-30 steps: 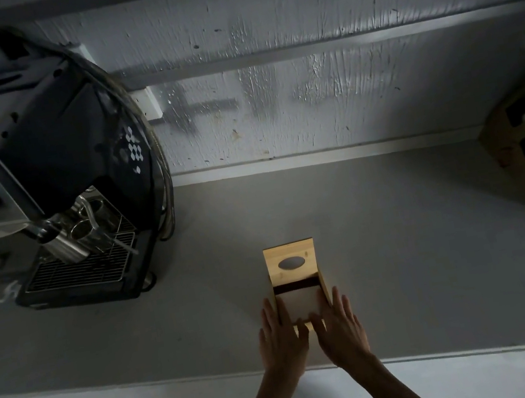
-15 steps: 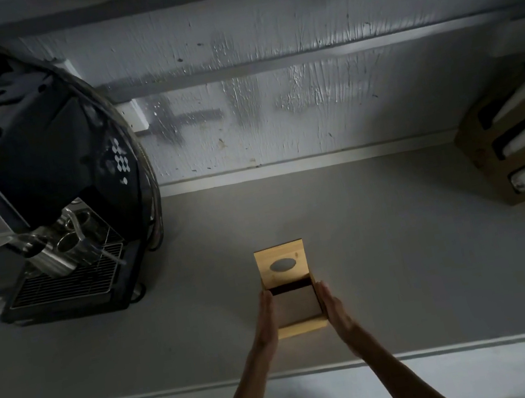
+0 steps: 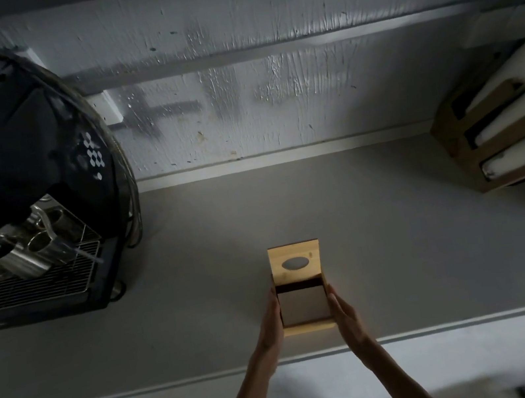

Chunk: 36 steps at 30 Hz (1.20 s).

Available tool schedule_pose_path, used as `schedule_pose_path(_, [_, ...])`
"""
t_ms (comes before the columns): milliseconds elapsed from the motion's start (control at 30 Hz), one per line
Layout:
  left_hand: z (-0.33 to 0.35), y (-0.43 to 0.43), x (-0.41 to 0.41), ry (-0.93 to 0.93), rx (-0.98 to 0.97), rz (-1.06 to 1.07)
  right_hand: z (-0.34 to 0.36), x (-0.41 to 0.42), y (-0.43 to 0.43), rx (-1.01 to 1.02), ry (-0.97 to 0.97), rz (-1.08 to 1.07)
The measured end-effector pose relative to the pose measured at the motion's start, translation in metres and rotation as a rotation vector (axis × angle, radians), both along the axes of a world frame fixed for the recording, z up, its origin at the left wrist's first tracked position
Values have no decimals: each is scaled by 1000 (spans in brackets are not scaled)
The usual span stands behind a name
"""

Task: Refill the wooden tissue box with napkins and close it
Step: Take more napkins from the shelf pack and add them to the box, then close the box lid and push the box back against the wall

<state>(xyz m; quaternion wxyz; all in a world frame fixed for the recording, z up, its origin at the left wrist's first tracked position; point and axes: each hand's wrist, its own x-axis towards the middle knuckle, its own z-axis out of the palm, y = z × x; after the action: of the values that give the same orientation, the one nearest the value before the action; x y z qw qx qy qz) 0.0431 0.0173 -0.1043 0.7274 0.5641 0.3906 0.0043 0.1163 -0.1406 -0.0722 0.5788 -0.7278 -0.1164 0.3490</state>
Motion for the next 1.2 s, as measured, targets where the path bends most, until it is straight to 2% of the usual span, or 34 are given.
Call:
schedule_pose_path(233, [-32,14,-1,-24,26,-125,19,4,1,45,71,-9])
schedule_pose_path(333, [6,19,4,28,-48,-61,18,15,0,51,46,-8])
schedule_pose_path(433, [33,30,12,68,-77,-2,28,32,-3,47,148,-33])
schedule_pose_path(567, [62,46,28,41,-137,6,42,62,3,101,263,60])
schedule_pose_path(667, [73,47,38,39,-224,-80,50,73,21,93,359,103])
schedule_pose_path(733, [73,47,41,48,-230,-125,48,71,26,76,355,96])
schedule_pose_path(933, [64,53,36,57,-331,-71,43,66,21,131,450,27])
schedule_pose_path(1100, [63,39,23,16,-167,-117,37,57,11,139,301,48])
schedule_pose_path(1200, [54,34,17,-66,-166,-85,28,54,6,133,200,86])
